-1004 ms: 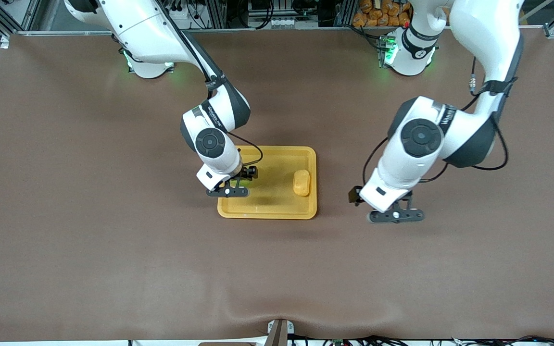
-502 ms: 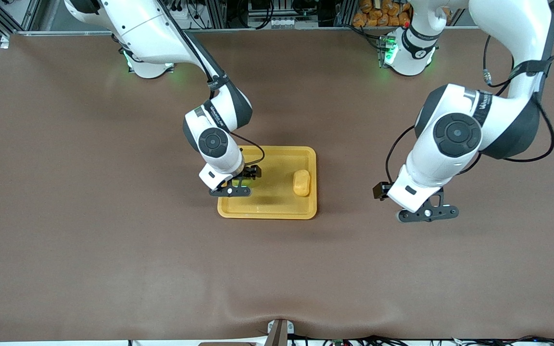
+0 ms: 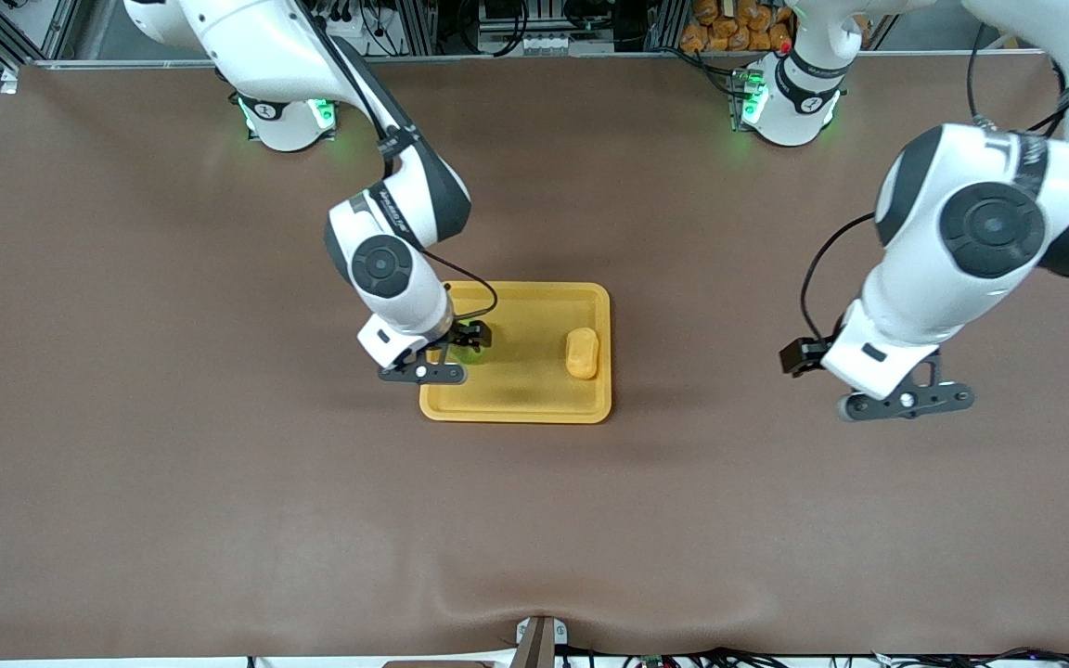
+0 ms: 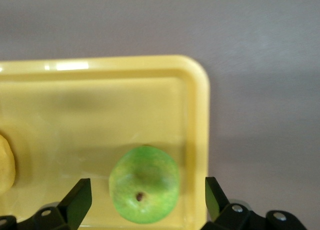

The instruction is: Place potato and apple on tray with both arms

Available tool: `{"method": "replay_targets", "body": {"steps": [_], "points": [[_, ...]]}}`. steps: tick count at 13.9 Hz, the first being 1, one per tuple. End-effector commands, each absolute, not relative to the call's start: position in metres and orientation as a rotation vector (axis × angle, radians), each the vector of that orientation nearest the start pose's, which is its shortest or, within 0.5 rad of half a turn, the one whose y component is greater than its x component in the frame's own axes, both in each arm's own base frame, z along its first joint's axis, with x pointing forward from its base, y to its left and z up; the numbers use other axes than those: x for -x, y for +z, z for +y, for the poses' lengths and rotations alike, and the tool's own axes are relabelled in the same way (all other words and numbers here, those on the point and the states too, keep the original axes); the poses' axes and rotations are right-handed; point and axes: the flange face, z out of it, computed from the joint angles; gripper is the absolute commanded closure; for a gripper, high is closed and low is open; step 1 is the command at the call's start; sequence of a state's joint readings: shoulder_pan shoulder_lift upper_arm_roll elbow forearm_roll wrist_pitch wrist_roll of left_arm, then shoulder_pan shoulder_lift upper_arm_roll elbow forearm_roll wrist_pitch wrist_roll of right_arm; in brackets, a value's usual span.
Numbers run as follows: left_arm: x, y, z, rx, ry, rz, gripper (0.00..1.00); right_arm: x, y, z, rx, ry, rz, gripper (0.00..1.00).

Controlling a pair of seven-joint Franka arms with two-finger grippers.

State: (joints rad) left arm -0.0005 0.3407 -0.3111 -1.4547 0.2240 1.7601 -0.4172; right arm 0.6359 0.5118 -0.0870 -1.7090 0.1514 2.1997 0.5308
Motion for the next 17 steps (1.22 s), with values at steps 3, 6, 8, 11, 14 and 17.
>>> {"method": "replay_targets", "body": {"steps": [3,6,8,11,14,17], "points": [[-0.619,0.537,-0.119,3.075,0.061,-0.143,0.00,-0.582,0.327,0.309,3.085,0.057,0.184,0.00],[-0.608,0.558,-0.100,3.097,0.062,-0.168,0.00,-0.598,0.354,0.242,3.120,0.097,0.074,0.00],[-0.598,0.575,-0.099,3.088,0.049,-0.169,0.00,-0.605,0.381,0.192,3.104,0.116,0.058,0.00],[-0.581,0.597,-0.099,3.071,0.061,-0.170,0.00,-0.600,0.417,0.122,3.068,0.080,0.125,0.00],[-0.573,0.612,-0.100,3.068,0.034,-0.165,0.00,-0.581,0.458,0.077,3.028,0.013,0.196,0.00],[-0.568,0.623,-0.096,3.069,0.015,-0.155,0.00,-0.568,0.487,0.021,3.011,0.030,0.193,0.00]]}}
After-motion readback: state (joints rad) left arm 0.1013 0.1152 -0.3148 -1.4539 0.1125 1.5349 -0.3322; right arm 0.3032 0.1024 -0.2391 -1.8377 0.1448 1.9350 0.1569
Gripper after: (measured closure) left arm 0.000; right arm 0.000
